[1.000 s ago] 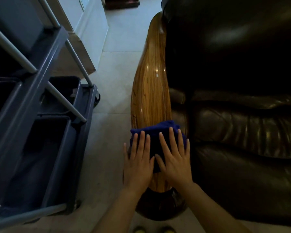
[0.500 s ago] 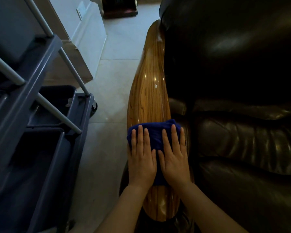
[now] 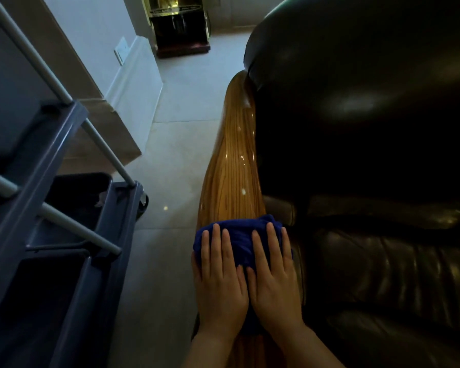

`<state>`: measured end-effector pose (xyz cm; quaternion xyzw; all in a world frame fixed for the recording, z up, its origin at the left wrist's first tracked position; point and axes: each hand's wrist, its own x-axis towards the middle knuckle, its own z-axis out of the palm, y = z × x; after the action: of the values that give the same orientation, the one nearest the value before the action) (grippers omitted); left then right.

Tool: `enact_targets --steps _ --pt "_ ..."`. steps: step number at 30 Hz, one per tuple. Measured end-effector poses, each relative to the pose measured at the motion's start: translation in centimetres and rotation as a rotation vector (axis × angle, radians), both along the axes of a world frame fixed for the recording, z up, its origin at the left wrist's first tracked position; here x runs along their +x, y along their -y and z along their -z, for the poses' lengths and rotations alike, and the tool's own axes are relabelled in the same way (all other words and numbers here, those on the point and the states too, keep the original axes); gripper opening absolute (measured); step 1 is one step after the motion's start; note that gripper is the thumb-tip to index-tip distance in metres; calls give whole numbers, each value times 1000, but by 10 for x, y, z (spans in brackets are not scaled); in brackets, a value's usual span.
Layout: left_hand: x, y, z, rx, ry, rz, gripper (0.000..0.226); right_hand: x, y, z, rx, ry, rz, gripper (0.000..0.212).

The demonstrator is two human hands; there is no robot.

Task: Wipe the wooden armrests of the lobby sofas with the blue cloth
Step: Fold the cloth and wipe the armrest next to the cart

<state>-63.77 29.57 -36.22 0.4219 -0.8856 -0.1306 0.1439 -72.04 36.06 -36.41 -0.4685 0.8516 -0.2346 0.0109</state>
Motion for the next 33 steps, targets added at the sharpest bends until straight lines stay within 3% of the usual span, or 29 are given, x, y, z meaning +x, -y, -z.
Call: enact_targets --steps 17,23,28,33 --pt "-101 140 -43 60 14 25 59 -97 140 -42 86 35 -25 56" --pt "-156 205 -46 69 36 32 56 -154 208 -37 305 -72 -31 57" --pt "-179 232 -45 125 -34 46 54 -174 234 -45 154 12 45 59" --pt "-178 230 -45 225 -174 97 51 -181 239 -40 87 -8 -40 53"
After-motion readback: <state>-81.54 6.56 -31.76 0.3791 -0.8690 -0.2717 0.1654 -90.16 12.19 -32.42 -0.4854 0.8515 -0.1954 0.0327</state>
